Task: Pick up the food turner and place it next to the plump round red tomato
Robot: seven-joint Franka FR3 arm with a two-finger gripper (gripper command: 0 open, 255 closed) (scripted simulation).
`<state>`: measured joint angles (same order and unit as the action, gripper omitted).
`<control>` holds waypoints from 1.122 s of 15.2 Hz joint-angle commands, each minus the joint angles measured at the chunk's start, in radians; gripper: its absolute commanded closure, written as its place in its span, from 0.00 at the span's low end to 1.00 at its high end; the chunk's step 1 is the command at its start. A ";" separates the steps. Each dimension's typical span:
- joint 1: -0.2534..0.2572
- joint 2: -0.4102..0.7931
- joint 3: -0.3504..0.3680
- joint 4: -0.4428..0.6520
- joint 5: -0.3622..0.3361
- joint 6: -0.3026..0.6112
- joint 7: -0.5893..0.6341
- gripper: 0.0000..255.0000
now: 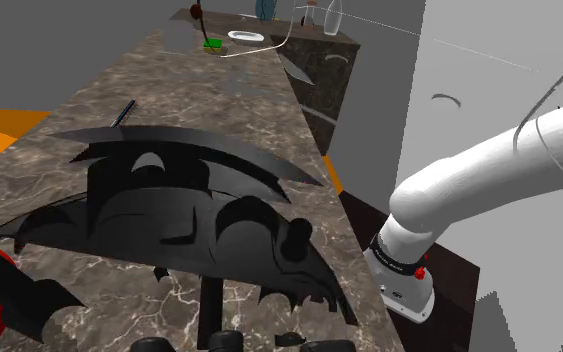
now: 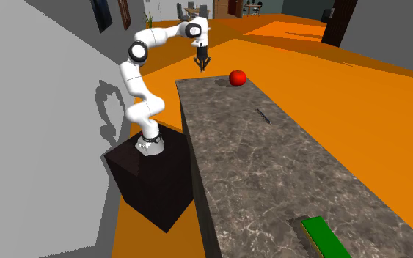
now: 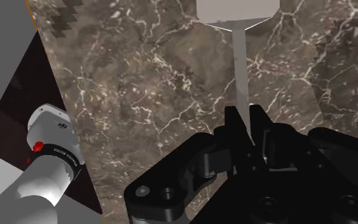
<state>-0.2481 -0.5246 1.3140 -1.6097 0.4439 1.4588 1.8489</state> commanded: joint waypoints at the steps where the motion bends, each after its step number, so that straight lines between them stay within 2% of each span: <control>1: 0.015 -0.009 -0.008 -0.036 0.007 0.026 -0.007 1.00; 9: 0.052 -0.041 -0.010 -0.159 0.035 0.123 -0.027 1.00; 17: 0.066 -0.062 0.010 -0.252 0.061 0.207 -0.041 1.00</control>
<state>-0.1845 -0.5846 1.3243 -1.8533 0.5032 1.6587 1.8091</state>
